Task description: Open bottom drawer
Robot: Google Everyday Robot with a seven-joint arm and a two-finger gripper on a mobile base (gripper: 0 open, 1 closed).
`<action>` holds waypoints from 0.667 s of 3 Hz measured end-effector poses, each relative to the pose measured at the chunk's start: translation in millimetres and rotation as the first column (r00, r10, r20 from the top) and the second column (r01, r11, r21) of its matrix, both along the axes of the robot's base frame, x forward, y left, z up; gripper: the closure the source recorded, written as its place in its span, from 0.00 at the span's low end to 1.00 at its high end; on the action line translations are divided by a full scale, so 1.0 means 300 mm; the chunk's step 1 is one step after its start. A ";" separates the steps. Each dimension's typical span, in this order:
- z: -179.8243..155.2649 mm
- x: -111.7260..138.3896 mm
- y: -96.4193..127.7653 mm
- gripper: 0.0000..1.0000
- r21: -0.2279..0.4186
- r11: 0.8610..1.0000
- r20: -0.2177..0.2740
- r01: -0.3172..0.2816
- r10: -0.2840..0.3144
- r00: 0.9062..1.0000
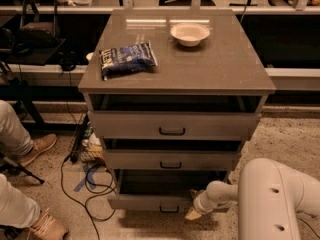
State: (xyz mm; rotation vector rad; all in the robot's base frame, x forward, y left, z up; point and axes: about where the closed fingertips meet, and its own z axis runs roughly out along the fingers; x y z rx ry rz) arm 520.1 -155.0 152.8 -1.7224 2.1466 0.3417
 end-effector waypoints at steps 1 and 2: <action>0.020 0.000 0.000 0.72 0.000 1.000 0.000 0.000 0.000 1.000; 0.020 0.000 0.000 0.94 0.000 1.000 0.000 0.000 0.000 1.000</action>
Offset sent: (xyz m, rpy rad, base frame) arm -0.0748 -0.0282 0.0257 -0.0364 0.0249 -0.0820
